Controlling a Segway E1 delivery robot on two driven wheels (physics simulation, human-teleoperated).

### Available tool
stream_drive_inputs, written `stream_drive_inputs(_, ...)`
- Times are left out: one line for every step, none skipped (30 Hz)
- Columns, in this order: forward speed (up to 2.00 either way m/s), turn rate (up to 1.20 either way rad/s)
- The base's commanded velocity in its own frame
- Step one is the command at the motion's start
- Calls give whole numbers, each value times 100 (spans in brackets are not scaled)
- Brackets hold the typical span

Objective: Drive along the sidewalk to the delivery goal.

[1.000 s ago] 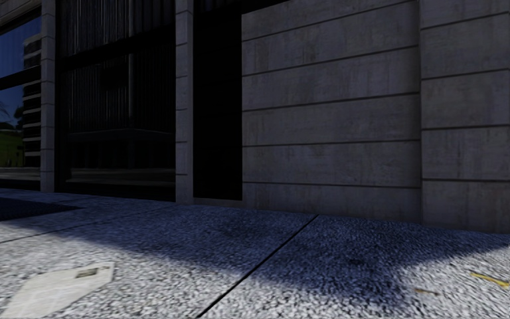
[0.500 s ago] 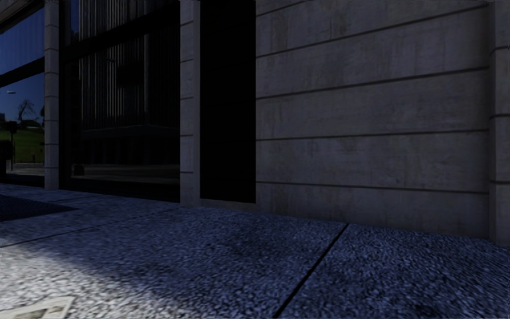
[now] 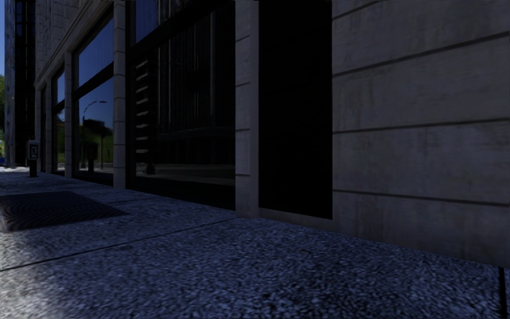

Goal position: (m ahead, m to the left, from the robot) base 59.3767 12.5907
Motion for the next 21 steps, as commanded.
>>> stream_drive_inputs(200, 67)
stream_drive_inputs(200, 67)
stream_drive_inputs(200, 67)
stream_drive_inputs(200, 67)
stream_drive_inputs(200, 67)
stream_drive_inputs(200, 67)
stream_drive_inputs(200, 67)
stream_drive_inputs(200, 67)
stream_drive_inputs(200, 67)
stream_drive_inputs(200, 67)
stream_drive_inputs(200, 67)
stream_drive_inputs(200, 67)
stream_drive_inputs(200, 67)
stream_drive_inputs(200, 67)
stream_drive_inputs(200, 67)
stream_drive_inputs(200, 67)
stream_drive_inputs(200, 67)
stream_drive_inputs(200, 67)
stream_drive_inputs(200, 67)
stream_drive_inputs(200, 67)
stream_drive_inputs(200, 67)
